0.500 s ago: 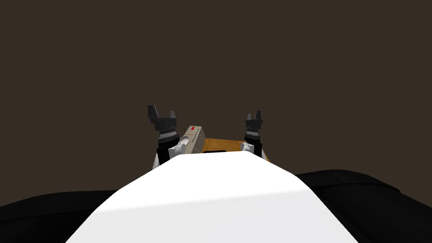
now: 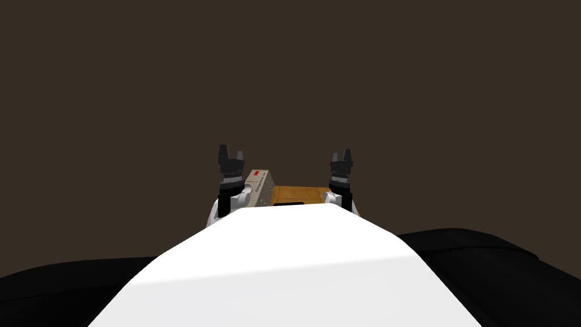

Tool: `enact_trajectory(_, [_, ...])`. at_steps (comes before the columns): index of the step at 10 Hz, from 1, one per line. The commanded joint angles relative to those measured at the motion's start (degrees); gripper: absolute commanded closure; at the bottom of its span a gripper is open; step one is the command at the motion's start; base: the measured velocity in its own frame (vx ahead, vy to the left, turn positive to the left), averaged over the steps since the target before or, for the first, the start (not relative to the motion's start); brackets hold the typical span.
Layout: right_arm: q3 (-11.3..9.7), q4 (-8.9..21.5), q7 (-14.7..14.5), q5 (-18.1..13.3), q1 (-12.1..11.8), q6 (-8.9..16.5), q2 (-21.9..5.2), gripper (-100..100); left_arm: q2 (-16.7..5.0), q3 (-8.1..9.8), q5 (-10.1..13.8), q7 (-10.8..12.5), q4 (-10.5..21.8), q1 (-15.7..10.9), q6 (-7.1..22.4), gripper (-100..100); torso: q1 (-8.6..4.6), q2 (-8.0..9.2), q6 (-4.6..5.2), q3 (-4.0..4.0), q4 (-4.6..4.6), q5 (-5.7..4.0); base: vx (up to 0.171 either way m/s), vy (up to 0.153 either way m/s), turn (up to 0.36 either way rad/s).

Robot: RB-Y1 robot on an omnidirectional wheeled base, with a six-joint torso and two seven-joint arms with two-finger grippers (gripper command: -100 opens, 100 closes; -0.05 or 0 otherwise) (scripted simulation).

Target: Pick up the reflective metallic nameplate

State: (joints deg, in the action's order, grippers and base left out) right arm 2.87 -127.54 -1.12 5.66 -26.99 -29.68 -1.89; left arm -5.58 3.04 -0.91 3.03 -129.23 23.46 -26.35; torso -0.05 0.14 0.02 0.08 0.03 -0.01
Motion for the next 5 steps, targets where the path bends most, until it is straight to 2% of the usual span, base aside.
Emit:
enact_trajectory(1, [0.0, 0.0, 0.0, 0.0, 0.0, 0.0, 0.0, 0, -2.2, -0.94, -0.4, -1.1, 2.7, -0.7, -0.2, -100, 0.0, 0.0, 0.0, 0.0, 0.0, 0.0, -0.039, -0.013, -0.116])
enact_trajectory(2, [0.0, 0.0, 0.0, 0.0, 0.0, 0.0, 0.0, 0, -3.7, -1.4, -0.7, -1.7, 4.4, -1.4, 0.0, -100, 0.01, 0.0, -0.01, 0.0, 0.0, 0.0, -0.036, -0.014, -0.107])
enact_trajectory(3, [0.0, 0.0, 0.0, 0.0, 0.0, 0.0, 0.0, 0, -3.7, -1.4, -0.7, -1.7, 4.6, -1.4, 0.0, -100, 0.02, 0.0, -0.01, 0.0, 0.0, 0.0, -0.022, -0.004, -0.043])
enact_trajectory(5, [0.0, 0.0, 0.0, 0.0, 0.0, 0.0, 0.0, 0, -7.0, -2.36, -1.3, -3.1, 8.5, -3.0, 0.4, -100, 0.08, -0.07, -0.02, -0.04, -0.01, 0.02, -0.021, 0.003, -0.119])
